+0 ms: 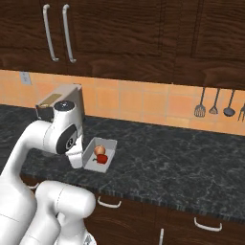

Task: Take the meat container that has the fish and place it on the second highest rack of the freezer. Then take the vegetable container that has the bell pepper and onion and place it on the highest rack of the freezer.

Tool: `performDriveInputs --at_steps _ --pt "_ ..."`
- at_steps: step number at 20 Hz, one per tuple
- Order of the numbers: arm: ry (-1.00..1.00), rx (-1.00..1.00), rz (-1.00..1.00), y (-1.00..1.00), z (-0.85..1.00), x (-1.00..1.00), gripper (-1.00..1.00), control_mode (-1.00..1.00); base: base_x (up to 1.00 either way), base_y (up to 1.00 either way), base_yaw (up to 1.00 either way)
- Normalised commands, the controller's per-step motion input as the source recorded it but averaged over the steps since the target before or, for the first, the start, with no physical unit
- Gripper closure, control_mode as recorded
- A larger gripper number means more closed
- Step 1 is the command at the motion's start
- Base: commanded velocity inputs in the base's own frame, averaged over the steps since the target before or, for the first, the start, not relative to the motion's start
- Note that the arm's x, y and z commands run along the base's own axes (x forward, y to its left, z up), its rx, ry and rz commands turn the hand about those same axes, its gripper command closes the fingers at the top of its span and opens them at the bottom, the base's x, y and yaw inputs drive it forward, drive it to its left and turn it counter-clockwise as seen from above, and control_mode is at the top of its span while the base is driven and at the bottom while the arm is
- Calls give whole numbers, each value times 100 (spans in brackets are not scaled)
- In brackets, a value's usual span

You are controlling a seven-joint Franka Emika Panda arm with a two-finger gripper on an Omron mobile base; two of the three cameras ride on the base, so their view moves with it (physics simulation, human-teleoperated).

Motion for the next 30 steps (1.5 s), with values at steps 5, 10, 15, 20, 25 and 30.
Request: performDriveInputs --at_steps 5,10,15,20,25,30 --pt "9 2 -5 0 -44 73 -100 -100 0 0 0" --pt "3 12 -5 4 -35 31 -100 -100 0 0 0" --pt "1 19 0 26 -35 -4 -100 -100 0 0 0" --pt "10 7 -5 3 -47 0 -100 -100 0 0 0" --pt "8 0 -16 -15 -9 4 -100 -100 0 0 0" --pt "9 0 -7 -2 -6 12 -100 -100 0 0 0"
